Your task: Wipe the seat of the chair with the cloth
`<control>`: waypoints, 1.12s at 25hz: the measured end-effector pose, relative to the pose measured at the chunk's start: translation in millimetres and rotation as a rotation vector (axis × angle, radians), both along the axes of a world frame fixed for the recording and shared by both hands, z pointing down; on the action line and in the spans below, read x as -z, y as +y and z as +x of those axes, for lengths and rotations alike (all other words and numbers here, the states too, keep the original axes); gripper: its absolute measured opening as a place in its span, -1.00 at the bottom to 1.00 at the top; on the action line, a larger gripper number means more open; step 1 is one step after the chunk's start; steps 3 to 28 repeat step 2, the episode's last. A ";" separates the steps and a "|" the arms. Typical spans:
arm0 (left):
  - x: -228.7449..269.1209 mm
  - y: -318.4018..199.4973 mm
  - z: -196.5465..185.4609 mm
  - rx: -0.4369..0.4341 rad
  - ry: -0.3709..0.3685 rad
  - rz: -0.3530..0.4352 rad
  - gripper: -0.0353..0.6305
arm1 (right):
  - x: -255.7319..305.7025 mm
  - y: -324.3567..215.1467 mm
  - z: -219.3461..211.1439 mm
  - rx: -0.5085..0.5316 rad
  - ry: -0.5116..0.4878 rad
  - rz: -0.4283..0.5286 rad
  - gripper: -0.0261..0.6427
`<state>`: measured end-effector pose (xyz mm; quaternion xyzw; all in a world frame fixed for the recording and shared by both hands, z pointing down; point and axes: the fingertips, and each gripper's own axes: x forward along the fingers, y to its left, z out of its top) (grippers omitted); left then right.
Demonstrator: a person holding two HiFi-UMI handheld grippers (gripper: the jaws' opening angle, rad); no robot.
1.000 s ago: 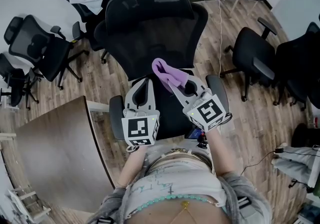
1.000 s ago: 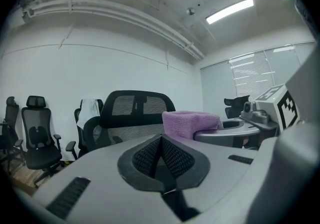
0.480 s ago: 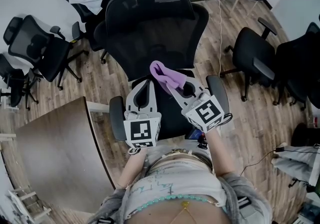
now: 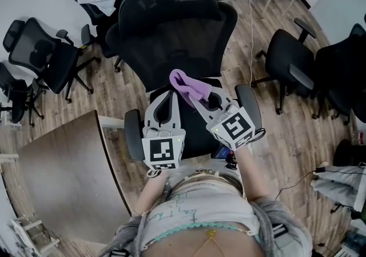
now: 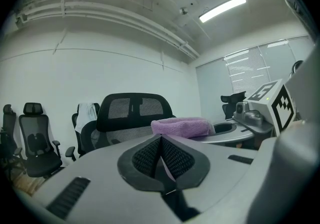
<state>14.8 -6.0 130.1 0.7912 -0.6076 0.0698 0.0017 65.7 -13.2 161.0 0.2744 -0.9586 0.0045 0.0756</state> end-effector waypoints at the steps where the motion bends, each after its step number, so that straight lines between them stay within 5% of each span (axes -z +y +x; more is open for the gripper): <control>1: -0.7 -0.1 0.3 -0.001 0.000 0.000 -0.87 | -0.5 -0.2 0.3 -0.004 -0.002 -0.004 -0.78; 28: -1.4 -0.1 0.5 -0.001 -0.001 0.000 -0.87 | -0.9 -0.4 0.6 -0.007 -0.005 -0.007 -0.78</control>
